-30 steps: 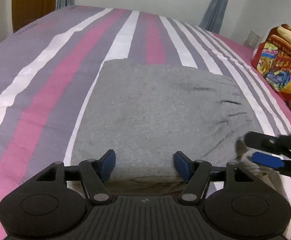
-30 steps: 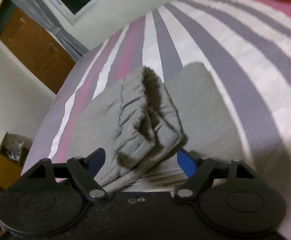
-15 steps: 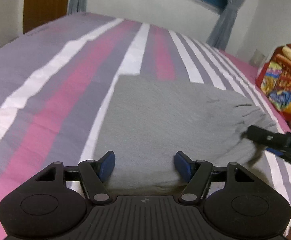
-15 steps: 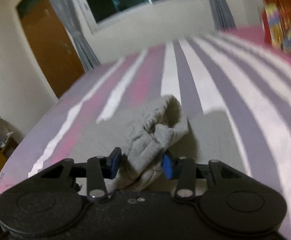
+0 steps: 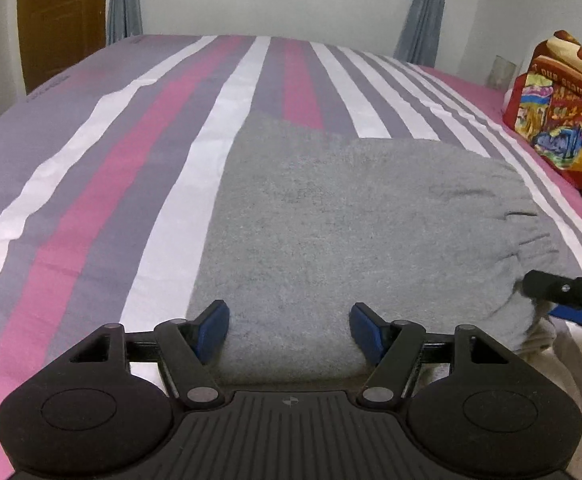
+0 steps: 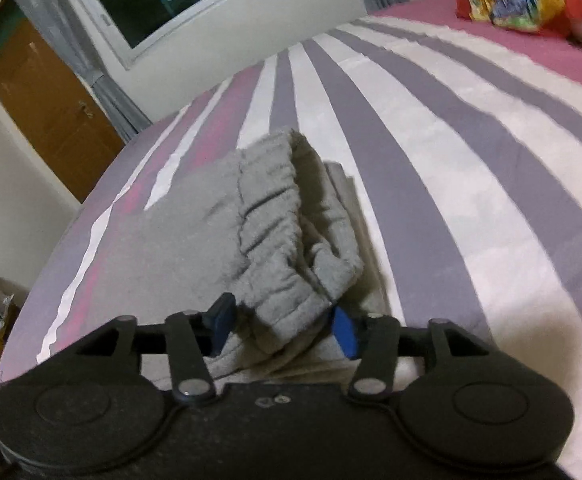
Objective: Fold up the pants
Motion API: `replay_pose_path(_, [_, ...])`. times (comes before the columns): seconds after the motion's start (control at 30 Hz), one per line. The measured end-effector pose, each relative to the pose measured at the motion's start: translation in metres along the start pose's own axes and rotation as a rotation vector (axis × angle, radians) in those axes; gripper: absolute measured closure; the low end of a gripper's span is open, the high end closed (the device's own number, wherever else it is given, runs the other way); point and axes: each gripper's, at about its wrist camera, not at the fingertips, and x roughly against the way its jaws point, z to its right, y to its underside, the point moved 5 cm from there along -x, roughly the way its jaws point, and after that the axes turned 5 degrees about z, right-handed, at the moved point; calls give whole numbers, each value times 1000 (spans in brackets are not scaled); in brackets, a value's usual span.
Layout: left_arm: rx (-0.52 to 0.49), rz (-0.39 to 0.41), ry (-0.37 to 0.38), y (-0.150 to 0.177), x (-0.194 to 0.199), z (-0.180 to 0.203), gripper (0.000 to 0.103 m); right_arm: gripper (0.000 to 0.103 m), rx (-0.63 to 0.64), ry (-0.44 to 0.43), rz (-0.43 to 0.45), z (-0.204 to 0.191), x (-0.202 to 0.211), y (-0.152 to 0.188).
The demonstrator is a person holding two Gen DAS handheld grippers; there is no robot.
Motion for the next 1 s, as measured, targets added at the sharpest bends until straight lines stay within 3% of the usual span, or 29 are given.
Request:
replay_pose_path(0.1, [4,-5,4,-2,2,-3,36,40,96,19,57,-15,16,-12])
replay_pose_path(0.2, [12,-7,4,-5,5,-2,36,44,175,31,121,-26,29,-26])
replay_pose_path(0.33, [15,9,6,-18,5,1,36,69,289,23,144,-52,26,-37])
replay_pose_path(0.43, [7,12,12,-27,2,3,36,76,360,13,122,-66,15,-38])
replay_pose_path(0.53, [19,-50,19,-19,-13,0,36,76,364,42,58,-62,-4,-27])
replay_pose_path(0.63, [-49,-37,16,-7,-17,4,36,79,339,83,-20,-38,-22,-5])
replay_pose_path(0.83, [-24,-8,30,-26,-14,6,36,76,320,42,21,-44,-13,-19])
replay_pose_path(1.0, [-59,-23,40,-47,-38,14,36,75,342,10,47,-63,-22,-38])
